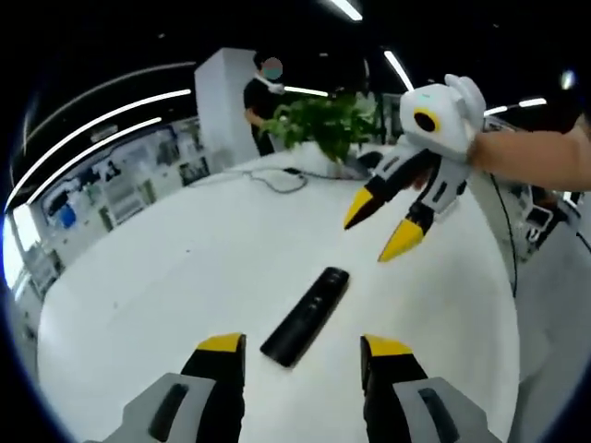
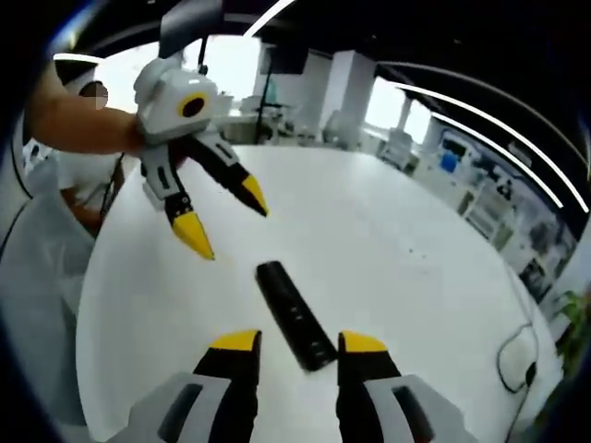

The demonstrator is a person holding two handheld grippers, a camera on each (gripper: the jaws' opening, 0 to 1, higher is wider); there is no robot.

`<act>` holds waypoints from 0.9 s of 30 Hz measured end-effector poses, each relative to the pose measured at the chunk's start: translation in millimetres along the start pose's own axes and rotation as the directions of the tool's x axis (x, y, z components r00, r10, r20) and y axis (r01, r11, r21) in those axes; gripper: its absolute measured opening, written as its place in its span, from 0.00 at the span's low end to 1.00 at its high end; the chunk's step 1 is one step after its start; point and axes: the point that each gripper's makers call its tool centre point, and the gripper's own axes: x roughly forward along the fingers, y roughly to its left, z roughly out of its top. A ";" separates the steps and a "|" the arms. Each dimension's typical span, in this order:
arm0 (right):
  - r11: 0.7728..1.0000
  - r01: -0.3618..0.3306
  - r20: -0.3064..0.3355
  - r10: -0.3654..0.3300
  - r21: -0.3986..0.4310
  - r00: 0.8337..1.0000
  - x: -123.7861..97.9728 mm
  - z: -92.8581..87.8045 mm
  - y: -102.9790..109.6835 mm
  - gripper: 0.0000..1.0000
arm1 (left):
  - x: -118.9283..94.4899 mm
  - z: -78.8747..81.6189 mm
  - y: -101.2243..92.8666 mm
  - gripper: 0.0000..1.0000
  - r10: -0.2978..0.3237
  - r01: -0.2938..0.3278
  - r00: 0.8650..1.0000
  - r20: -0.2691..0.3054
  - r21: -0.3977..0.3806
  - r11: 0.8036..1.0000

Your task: Press the specified remote control buttons in sequence, fully releasing each button before pressing the next.

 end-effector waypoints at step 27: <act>0.989 0.082 0.169 -0.102 0.125 0.980 -77.8 16.0 57.3 0.31 | -82.0 15.4 -51.2 0.52 0.084 -0.069 0.983 0.161 -0.093 0.993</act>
